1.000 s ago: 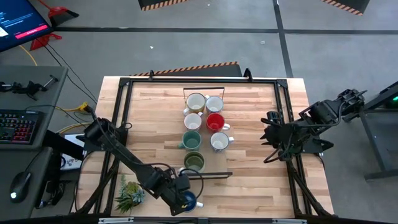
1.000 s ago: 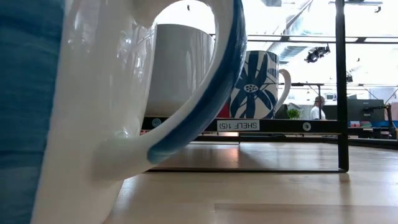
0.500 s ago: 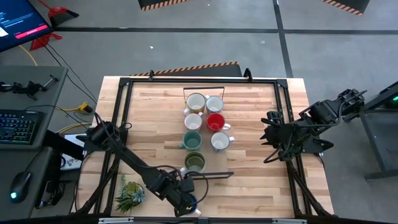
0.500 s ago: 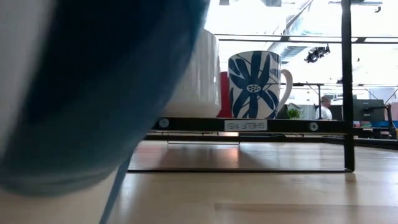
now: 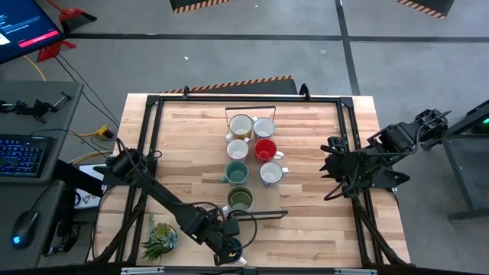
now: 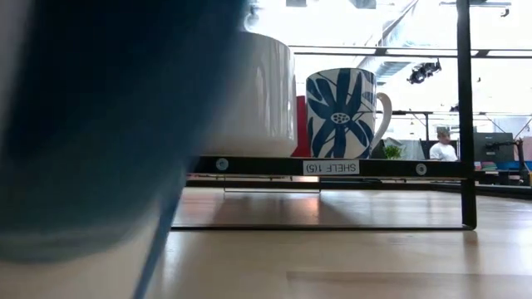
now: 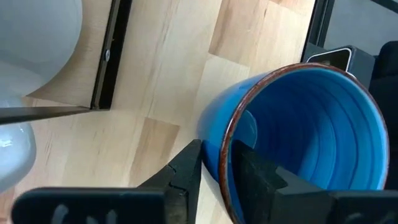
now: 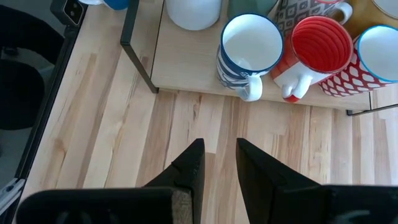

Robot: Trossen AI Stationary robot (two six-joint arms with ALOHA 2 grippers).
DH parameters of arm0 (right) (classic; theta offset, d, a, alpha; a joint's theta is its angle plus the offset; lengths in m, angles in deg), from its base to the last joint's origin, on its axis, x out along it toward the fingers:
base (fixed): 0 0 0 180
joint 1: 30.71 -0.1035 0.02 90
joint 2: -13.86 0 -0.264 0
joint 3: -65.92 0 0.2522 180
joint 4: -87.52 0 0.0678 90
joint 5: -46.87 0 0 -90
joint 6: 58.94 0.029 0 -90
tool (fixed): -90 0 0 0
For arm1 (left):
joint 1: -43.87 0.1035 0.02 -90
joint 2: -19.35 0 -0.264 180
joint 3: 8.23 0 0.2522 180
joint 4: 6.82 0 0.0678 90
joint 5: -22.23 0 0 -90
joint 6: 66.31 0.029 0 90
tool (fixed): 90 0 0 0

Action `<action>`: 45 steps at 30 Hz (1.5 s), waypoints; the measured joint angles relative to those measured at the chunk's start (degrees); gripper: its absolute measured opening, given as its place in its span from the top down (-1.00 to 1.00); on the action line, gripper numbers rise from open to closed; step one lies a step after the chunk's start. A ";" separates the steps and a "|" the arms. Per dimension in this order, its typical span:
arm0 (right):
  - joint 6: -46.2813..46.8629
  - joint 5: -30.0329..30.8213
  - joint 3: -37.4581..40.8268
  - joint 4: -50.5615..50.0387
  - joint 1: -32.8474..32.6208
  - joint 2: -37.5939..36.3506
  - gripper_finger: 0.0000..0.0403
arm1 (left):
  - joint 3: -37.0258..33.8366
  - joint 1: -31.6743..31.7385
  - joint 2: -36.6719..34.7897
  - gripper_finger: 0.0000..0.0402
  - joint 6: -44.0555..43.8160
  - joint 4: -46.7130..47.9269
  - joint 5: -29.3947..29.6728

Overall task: Place coffee mugs
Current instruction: Put the blue mug on the shelf

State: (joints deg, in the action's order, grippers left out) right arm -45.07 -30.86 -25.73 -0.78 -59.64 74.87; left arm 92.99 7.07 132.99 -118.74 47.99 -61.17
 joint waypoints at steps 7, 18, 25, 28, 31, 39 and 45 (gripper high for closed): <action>0.00 0.00 0.00 -0.02 0.00 0.00 0.65 | 0.02 0.03 -0.02 0.95 1.43 2.04 -0.72; -1.02 0.13 0.00 -0.33 0.00 0.02 0.65 | 3.45 -0.41 -0.68 0.98 5.80 7.13 -0.64; -0.91 0.63 0.00 -0.31 0.00 0.00 0.65 | 9.69 -0.83 -1.16 0.98 5.96 18.17 0.76; -0.90 0.83 0.00 -0.31 0.00 0.00 0.65 | 11.53 -0.82 -1.18 0.98 6.02 19.75 -1.22; -0.90 0.83 0.00 -0.31 0.00 0.00 0.65 | 13.67 -1.03 -1.18 0.98 7.07 23.28 -2.92; -0.90 0.85 0.00 -0.31 0.00 0.00 0.65 | 23.16 -0.39 -1.22 0.98 11.17 27.93 -2.61; 0.26 1.25 0.00 -0.31 0.00 0.00 0.65 | 28.73 3.34 -1.31 0.98 17.60 28.78 0.38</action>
State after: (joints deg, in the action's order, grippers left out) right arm -44.81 -29.61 -25.73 -1.09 -59.64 74.87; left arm 121.73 10.41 131.68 -101.13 76.77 -60.79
